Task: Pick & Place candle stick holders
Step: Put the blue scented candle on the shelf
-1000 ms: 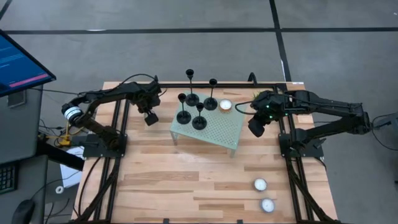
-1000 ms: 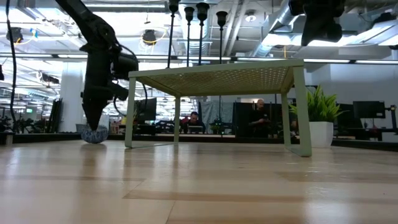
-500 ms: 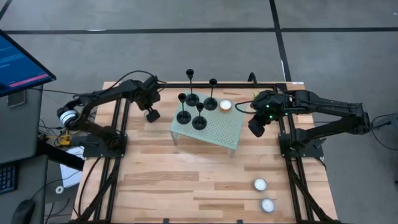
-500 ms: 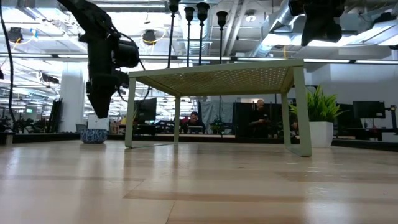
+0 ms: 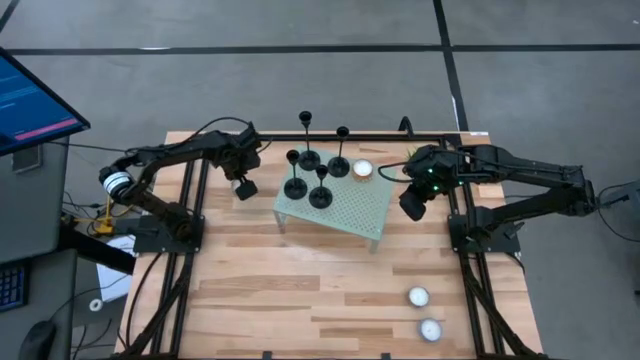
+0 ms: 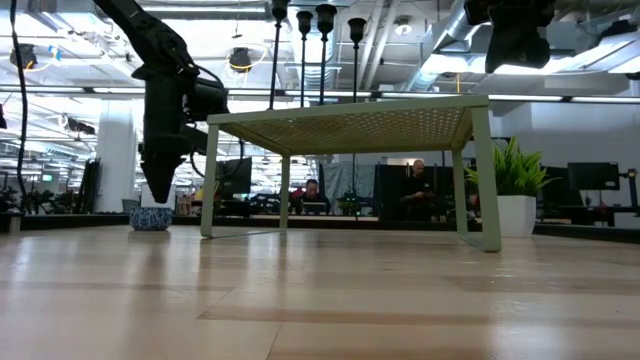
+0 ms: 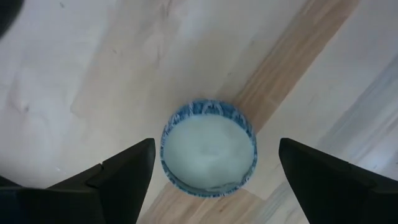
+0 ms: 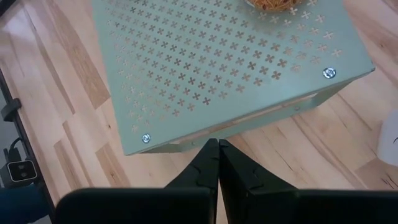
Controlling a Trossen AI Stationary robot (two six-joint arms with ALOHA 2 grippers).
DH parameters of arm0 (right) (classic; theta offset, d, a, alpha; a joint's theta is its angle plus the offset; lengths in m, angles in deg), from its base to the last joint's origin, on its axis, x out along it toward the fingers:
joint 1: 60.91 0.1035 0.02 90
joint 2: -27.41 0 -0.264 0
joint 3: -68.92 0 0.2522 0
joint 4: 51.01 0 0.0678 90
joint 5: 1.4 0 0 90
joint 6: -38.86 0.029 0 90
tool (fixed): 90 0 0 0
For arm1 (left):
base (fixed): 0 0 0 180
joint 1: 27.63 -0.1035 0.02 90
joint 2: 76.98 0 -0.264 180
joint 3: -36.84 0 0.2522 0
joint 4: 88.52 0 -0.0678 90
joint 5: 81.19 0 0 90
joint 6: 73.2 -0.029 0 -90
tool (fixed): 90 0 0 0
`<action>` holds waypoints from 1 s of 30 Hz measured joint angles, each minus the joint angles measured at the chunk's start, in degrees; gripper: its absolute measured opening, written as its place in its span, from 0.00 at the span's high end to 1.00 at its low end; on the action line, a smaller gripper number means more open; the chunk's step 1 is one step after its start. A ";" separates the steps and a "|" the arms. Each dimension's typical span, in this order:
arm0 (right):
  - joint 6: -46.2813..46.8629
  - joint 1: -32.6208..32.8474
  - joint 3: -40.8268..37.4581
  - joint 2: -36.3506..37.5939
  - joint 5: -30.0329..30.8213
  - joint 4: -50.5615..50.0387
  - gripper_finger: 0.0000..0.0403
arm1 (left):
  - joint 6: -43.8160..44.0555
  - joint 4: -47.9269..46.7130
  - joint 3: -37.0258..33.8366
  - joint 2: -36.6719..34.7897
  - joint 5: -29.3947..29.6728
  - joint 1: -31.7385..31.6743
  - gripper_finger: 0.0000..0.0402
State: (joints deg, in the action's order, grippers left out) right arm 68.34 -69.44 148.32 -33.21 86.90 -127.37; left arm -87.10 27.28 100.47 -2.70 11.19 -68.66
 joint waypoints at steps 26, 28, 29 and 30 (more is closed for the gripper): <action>-0.02 -0.01 0.02 -0.11 0.01 -0.01 1.00 | 2.27 3.37 -3.34 -5.02 1.02 0.00 0.15; -0.02 -0.01 0.02 -0.11 0.01 0.01 1.00 | 2.55 3.37 -3.28 -6.83 1.02 -0.03 0.15; -0.02 -0.01 0.02 -0.11 0.01 0.01 1.00 | 2.59 3.29 -3.28 -7.44 1.02 -0.09 0.15; -0.02 -0.07 0.02 -0.11 0.01 0.01 1.00 | 2.69 3.23 -3.26 -7.75 1.00 -0.09 0.15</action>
State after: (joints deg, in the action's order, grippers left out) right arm 68.31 -69.50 148.35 -33.32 86.91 -127.36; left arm -84.41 30.51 97.21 -10.44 12.19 -68.75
